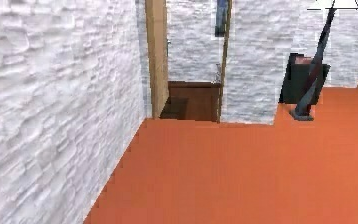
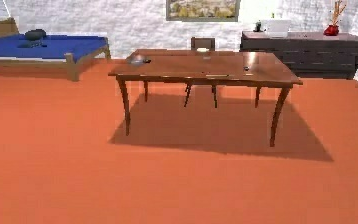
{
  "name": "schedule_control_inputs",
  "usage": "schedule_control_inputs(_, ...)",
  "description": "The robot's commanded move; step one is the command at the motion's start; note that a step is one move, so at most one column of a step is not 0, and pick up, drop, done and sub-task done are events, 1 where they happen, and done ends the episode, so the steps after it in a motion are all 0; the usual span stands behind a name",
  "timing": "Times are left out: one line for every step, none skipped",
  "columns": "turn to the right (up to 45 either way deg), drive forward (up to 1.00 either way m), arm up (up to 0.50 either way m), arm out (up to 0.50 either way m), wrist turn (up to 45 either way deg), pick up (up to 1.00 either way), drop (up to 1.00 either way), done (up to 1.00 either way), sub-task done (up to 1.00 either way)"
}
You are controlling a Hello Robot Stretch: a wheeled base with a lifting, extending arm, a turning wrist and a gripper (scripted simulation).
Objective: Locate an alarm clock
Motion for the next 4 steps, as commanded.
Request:
schedule_control_inputs(0.0, 1.0, 0.0, 0.0, 0.0, 0.0, 0.0, 0.0, 0.0)
schedule_control_inputs(3.0, 0.0, 0.0, 0.0, 0.0, 0.0, 0.0, 0.0, 0.0)
schedule_control_inputs(0.0, 1.0, 0.0, 0.0, 0.0, 0.0, 0.0, 0.0, 0.0)
schedule_control_inputs(0.0, 1.0, 0.0, 0.0, 0.0, 0.0, 0.0, 0.0, 0.0)
